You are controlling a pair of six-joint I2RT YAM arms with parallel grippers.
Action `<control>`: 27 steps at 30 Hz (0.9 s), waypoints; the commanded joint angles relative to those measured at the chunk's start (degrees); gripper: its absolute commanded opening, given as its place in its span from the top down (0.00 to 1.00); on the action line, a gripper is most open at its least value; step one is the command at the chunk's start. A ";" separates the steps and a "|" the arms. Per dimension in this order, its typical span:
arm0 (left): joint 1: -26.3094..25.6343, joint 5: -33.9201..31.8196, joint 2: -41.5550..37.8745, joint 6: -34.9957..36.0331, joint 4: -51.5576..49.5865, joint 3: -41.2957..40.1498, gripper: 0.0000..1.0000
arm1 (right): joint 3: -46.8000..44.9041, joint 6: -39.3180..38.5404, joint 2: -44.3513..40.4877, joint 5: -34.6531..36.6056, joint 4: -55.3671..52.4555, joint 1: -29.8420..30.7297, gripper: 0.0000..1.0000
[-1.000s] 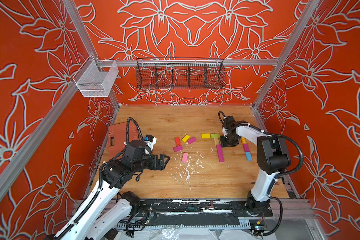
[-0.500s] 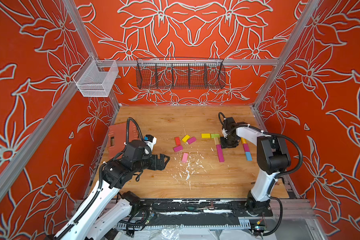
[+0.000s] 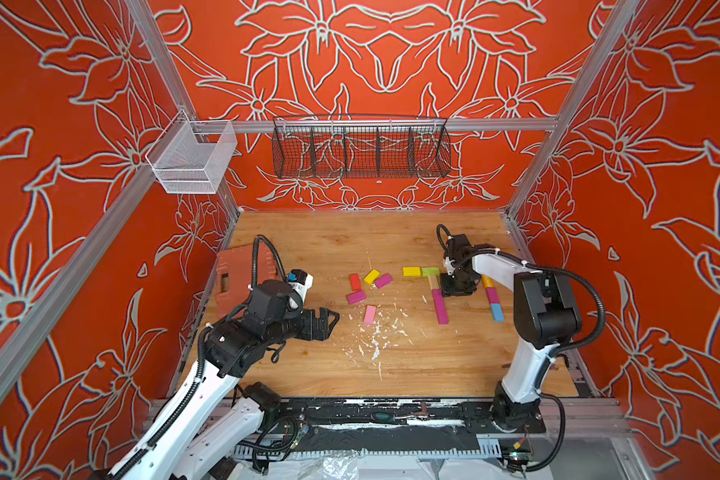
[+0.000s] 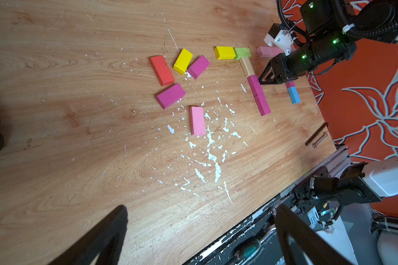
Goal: Assemble the number 7 with building blocks
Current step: Adjust the building block at the center of the board.
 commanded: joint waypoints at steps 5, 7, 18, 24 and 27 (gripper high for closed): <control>0.43 -0.26 -0.49 0.23 0.60 -0.69 0.03 | -1.08 -0.84 0.67 -0.96 -0.29 -0.19 0.53; 0.43 -0.32 -0.49 0.15 0.58 -0.68 0.03 | -1.04 -0.87 0.69 -0.99 -0.36 -0.22 0.53; 0.43 -0.30 -0.68 0.18 0.58 -0.69 0.03 | -1.13 -0.93 0.88 -1.38 -0.40 -0.19 0.52; 0.43 -0.27 -0.67 0.22 0.58 -0.74 0.03 | -1.21 -0.87 0.99 -1.46 -0.27 -0.23 0.52; 0.43 -0.30 -0.76 0.19 0.58 -0.70 0.02 | -1.25 -0.67 0.91 -1.03 -0.43 -0.23 0.52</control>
